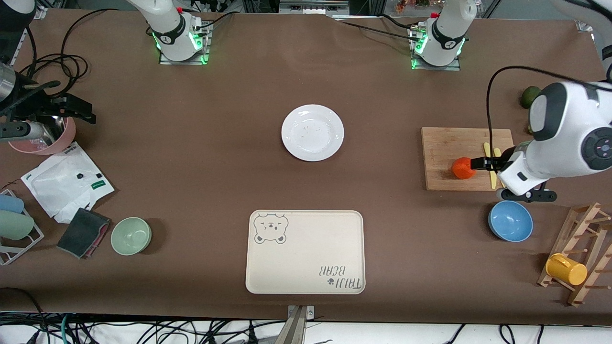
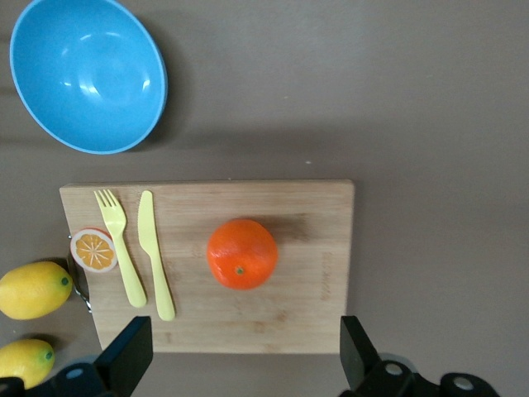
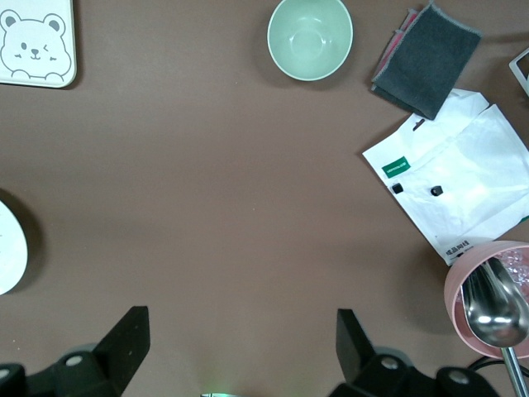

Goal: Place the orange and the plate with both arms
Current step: 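Reach the left gripper down to the orange on the cutting board, then close the left gripper around the orange, then lift the orange with the left gripper and carry it over the plate, then lower the orange onto the white plate and open the left gripper, then raise the left gripper back while the right gripper reaches the plate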

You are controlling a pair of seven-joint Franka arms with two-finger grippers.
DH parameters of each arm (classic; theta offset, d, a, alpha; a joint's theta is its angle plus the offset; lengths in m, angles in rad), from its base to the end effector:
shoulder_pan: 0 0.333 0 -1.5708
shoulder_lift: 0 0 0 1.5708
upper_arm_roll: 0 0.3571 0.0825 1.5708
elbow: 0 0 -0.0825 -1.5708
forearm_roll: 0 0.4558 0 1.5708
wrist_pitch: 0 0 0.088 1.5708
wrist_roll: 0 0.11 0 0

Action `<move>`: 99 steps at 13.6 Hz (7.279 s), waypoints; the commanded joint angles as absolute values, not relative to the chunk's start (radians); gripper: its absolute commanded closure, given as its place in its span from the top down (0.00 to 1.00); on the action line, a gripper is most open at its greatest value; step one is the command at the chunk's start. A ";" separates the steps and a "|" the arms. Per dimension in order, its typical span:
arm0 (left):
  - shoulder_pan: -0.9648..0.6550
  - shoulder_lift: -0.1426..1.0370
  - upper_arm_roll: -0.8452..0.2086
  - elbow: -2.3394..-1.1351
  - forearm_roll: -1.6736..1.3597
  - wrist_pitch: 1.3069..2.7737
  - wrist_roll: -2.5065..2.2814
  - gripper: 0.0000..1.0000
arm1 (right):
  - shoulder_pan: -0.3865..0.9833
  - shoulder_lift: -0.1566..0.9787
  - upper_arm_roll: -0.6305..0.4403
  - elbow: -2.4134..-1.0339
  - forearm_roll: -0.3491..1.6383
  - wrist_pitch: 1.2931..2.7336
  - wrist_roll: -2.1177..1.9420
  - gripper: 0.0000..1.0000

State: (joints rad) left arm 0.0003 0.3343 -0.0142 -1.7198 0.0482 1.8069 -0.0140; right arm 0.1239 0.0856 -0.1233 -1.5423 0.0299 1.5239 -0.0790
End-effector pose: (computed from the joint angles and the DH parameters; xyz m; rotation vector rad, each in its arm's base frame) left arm 0.6955 -0.0048 0.3764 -3.0741 0.0258 0.3809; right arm 0.6484 0.0071 0.6200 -3.1116 -0.1235 0.1598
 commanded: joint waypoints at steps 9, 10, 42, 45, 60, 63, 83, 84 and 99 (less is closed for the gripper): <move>0.041 0.290 -0.018 -2.093 0.120 2.233 0.002 1.00 | 0.186 0.114 -0.107 -1.535 0.034 1.526 -0.069 1.00; 0.046 0.290 -0.020 -2.120 0.124 2.264 0.002 1.00 | 0.186 0.112 -0.107 -1.534 0.038 1.523 -0.066 1.00; 0.067 0.241 -0.279 -2.024 0.020 2.082 -0.211 0.32 | 0.199 0.054 -0.112 -1.534 0.034 1.548 0.018 1.00; 0.067 0.242 -0.440 -1.994 0.018 2.059 -0.475 0.32 | 0.199 0.051 -0.109 -1.534 0.032 1.546 0.021 1.00; -0.316 0.624 -0.597 -1.825 0.162 2.316 -1.161 0.33 | 0.199 0.052 -0.112 -1.536 0.032 1.531 0.023 1.00; -0.318 0.650 -0.595 -1.827 0.175 2.338 -1.175 0.38 | 0.199 0.051 -0.114 -1.534 0.034 1.531 0.023 1.00; -0.094 0.468 -0.600 -1.518 0.190 1.794 -1.132 1.00 | 0.232 0.089 -0.061 -1.587 0.144 1.592 0.025 1.00; -0.045 0.468 -0.609 -1.494 0.190 1.751 -1.074 1.00 | 0.230 0.089 -0.048 -1.613 0.156 1.624 0.022 1.00; 0.023 0.249 -0.167 -1.331 0.042 1.420 0.023 1.00 | 0.229 0.345 0.140 -1.914 0.794 2.141 -0.265 1.00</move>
